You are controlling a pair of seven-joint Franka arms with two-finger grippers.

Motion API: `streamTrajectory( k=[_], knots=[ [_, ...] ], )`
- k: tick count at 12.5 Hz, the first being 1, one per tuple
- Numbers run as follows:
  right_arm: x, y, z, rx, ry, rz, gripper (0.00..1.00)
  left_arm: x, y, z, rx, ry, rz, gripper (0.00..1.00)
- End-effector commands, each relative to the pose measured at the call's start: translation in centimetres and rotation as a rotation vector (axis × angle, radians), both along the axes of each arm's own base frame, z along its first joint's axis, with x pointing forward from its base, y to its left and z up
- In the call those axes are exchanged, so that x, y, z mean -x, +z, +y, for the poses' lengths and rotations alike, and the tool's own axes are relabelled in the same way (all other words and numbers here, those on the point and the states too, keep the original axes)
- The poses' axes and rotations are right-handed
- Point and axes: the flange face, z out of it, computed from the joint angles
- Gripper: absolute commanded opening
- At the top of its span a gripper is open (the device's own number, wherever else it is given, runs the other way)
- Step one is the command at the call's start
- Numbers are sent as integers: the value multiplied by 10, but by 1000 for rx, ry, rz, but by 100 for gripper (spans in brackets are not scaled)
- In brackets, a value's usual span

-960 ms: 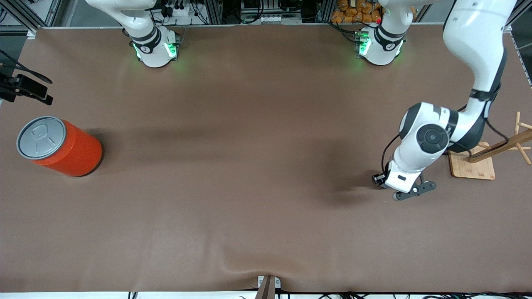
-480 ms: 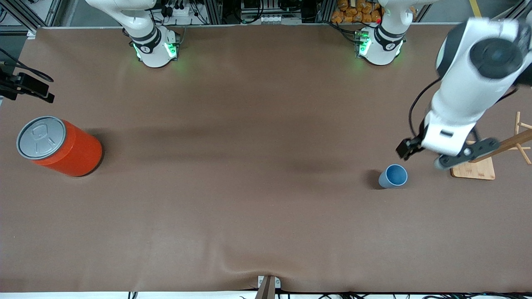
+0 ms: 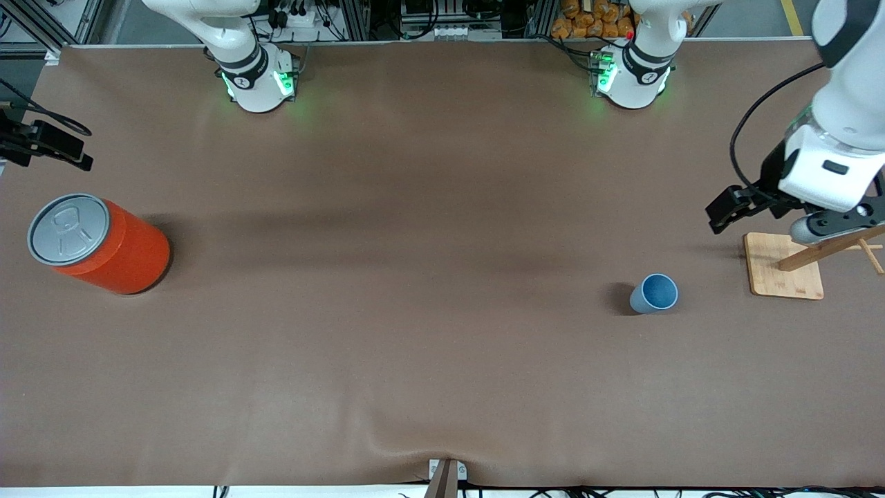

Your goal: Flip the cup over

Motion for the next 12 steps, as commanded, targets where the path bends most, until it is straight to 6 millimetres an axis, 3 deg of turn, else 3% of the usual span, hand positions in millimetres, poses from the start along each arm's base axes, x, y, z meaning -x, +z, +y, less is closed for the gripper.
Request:
streamTrajectory(
  k=[1,3,6,9,12],
  knots=[
    [5,5,-1,-6,1,-1,100,16,23,23,27,-24,3,100],
    [5,5,-1,-6,1,-1,100,26,33,54,53,-90,25,100],
    [5,5,0,-6,4,0,100,52,25,71,81,-86,73,100],
    [5,5,0,-6,4,0,100,66,29,66,79,-93,80,100],
    [5,5,0,-6,4,0,100,72,34,46,58,-133,98,100]
  ],
)
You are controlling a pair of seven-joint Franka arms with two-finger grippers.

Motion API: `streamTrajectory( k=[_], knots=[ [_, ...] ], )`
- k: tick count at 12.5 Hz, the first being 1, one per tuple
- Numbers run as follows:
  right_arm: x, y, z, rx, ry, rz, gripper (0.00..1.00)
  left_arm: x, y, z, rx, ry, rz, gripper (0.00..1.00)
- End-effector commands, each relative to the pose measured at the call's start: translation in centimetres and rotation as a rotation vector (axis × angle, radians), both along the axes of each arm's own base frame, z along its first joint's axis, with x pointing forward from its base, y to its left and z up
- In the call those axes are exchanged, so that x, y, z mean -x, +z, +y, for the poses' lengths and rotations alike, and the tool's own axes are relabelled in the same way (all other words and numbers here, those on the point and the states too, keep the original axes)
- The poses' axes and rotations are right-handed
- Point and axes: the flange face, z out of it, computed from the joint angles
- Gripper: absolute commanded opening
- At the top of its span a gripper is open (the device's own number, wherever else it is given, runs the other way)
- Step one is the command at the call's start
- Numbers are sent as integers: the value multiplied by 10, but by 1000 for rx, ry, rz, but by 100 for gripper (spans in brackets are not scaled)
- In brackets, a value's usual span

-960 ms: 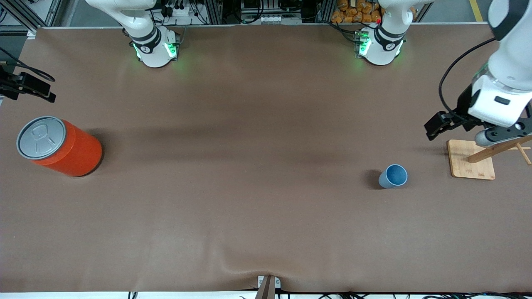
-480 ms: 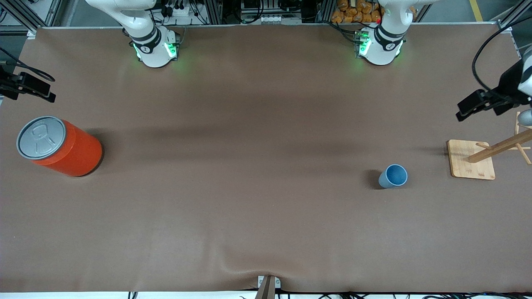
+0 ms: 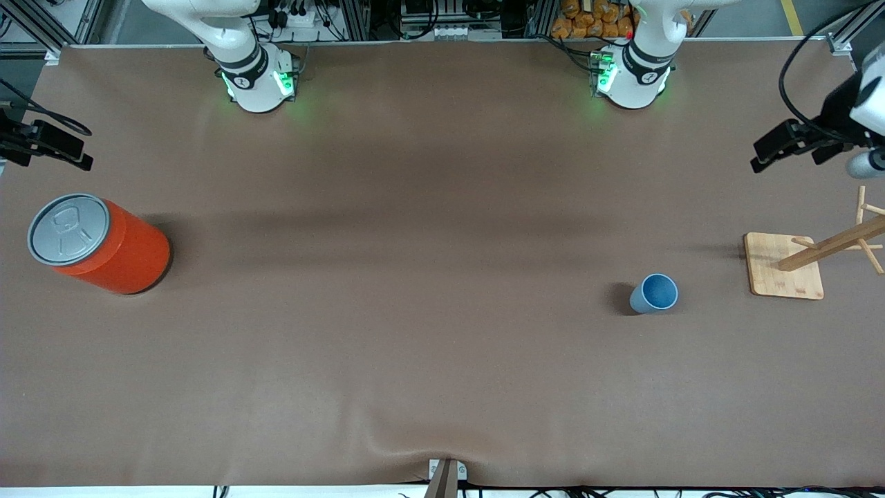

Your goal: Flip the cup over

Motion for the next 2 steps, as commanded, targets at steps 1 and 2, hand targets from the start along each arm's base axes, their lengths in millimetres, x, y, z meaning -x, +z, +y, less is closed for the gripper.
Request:
streamTrajectory(
  k=[1,2],
  knots=[
    [5,5,0,-6,3,-2,100,7,9,-5,-1,-21,-8,100],
    [5,5,0,-6,3,0,100,7,11,-3,0,-18,-11,100]
  ],
)
